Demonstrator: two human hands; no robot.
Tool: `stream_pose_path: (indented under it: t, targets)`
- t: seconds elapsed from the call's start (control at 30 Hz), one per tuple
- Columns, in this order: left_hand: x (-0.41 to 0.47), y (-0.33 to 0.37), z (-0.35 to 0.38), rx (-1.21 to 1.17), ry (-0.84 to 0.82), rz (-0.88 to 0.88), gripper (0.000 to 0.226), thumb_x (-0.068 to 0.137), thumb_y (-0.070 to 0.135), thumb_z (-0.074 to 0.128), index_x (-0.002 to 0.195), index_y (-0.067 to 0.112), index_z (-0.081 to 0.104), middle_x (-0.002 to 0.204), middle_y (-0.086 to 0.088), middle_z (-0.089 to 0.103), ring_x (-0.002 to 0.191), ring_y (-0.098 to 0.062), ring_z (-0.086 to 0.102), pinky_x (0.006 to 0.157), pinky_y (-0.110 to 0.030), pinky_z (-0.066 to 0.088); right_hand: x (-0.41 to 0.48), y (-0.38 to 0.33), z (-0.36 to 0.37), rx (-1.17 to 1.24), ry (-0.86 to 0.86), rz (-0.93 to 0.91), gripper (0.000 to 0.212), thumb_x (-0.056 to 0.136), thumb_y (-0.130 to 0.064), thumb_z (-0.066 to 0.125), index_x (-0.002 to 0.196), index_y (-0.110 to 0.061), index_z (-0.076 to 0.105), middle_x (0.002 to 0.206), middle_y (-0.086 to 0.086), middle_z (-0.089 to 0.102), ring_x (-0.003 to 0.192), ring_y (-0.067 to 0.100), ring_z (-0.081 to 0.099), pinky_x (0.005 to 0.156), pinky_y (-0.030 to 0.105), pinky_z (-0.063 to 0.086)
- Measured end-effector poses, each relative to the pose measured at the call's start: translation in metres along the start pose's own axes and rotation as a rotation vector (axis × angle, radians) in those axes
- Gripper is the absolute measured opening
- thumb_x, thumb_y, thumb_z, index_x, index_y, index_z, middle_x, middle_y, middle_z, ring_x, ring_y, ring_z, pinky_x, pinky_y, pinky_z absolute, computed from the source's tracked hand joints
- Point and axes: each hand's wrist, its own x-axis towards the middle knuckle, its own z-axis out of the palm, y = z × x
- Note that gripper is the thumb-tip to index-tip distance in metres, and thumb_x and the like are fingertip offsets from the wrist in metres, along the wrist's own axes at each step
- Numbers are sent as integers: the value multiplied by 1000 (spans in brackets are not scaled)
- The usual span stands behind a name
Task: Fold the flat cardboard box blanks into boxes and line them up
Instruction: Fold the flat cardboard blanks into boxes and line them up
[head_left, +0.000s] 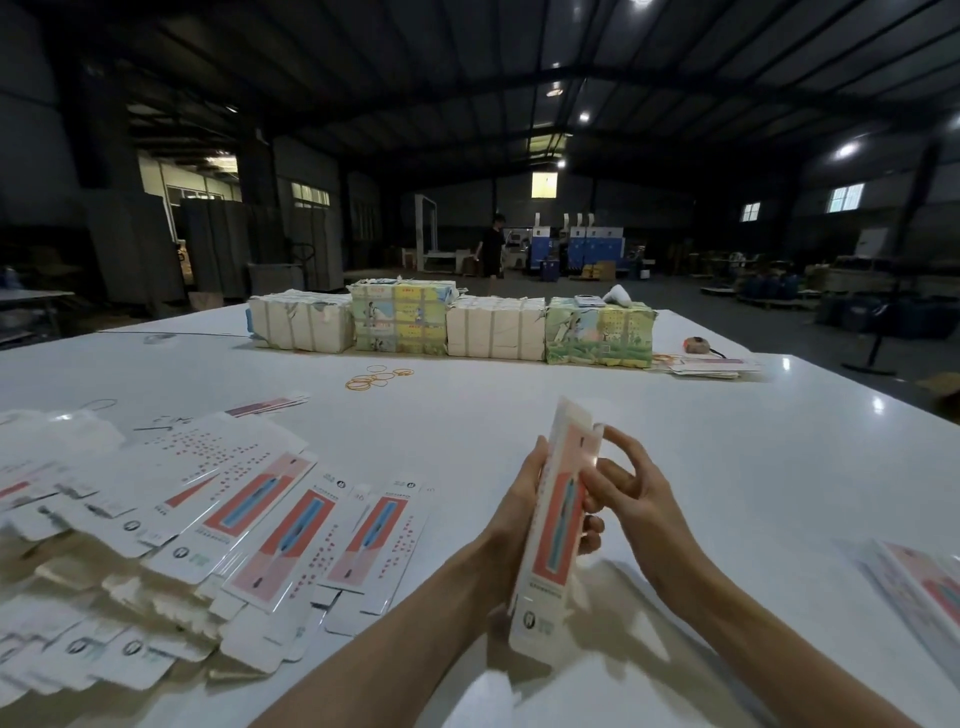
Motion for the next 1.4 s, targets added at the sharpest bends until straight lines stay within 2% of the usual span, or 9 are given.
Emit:
stream_pose_path:
  t: [0.2, 0.3, 0.4, 0.53, 0.67, 0.83, 0.97, 1.13, 1.4]
  targets:
    - [4, -9, 4, 264, 289, 271, 36, 108, 56, 44, 140, 44, 35, 102, -10, 77, 87, -35, 80, 70, -38, 65, 0, -3, -2, -96, 67, -68, 58, 95, -45, 72, 145, -37, 43, 105, -1, 79, 102, 20, 77, 75, 19, 60]
    - [3, -9, 5, 357, 296, 404, 28, 111, 54, 38, 138, 61, 44, 113, -2, 75, 92, -30, 80, 73, -43, 67, 1, -4, -2, -112, 72, -80, 55, 96, -42, 72, 145, -33, 47, 105, -3, 79, 102, 20, 76, 78, 23, 62]
    - [-1, -8, 11, 372, 210, 394, 44, 104, 62, 46, 148, 62, 38, 131, 4, 69, 102, -29, 78, 77, -47, 67, 2, -8, -4, -119, 77, -72, 55, 93, -39, 68, 145, -36, 48, 106, -5, 79, 104, 17, 76, 78, 19, 61]
    - [-1, -11, 16, 492, 84, 401, 98, 92, 35, 80, 154, 64, 10, 144, 20, 49, 117, -20, 71, 82, -37, 65, 3, -11, -9, -137, 73, -46, 55, 90, -40, 68, 141, -42, 49, 110, -12, 78, 105, 12, 75, 77, 23, 62]
    - [0, -11, 14, 527, 97, 336, 108, 79, 28, 89, 145, 68, 15, 140, 16, 48, 120, -26, 67, 92, -40, 64, 2, -12, -12, -149, 36, -34, 49, 92, -38, 67, 139, -36, 53, 107, -8, 78, 104, 13, 75, 78, 23, 61]
    - [4, -14, 12, 437, 138, 219, 90, 85, 14, 85, 139, 56, 25, 127, 0, 57, 97, -23, 78, 73, -34, 65, 5, -9, -10, -257, -21, 12, 32, 103, -26, 62, 134, -25, 54, 109, 7, 75, 101, 20, 76, 88, 34, 64]
    - [3, -14, 8, 432, 168, 177, 81, 83, 20, 84, 132, 53, 29, 121, -11, 62, 90, -27, 79, 73, -36, 66, 4, -6, -9, -206, -20, 49, 31, 104, -40, 53, 131, -24, 55, 111, 3, 76, 101, 19, 76, 85, 30, 63]
    - [3, -16, 11, 523, 51, 172, 85, 86, 24, 85, 129, 67, 25, 126, -3, 59, 89, -29, 79, 72, -32, 65, 13, 0, -22, -117, 173, 96, 24, 109, -37, 48, 129, -29, 60, 104, -1, 76, 98, 17, 76, 79, 28, 63]
    - [1, -19, 13, 558, 12, 117, 82, 85, 31, 86, 130, 67, 27, 122, 2, 64, 90, -31, 79, 74, -34, 65, 15, 2, -33, -244, 140, -80, 13, 104, -7, 60, 111, -12, 69, 99, -2, 78, 93, 24, 78, 76, 34, 65]
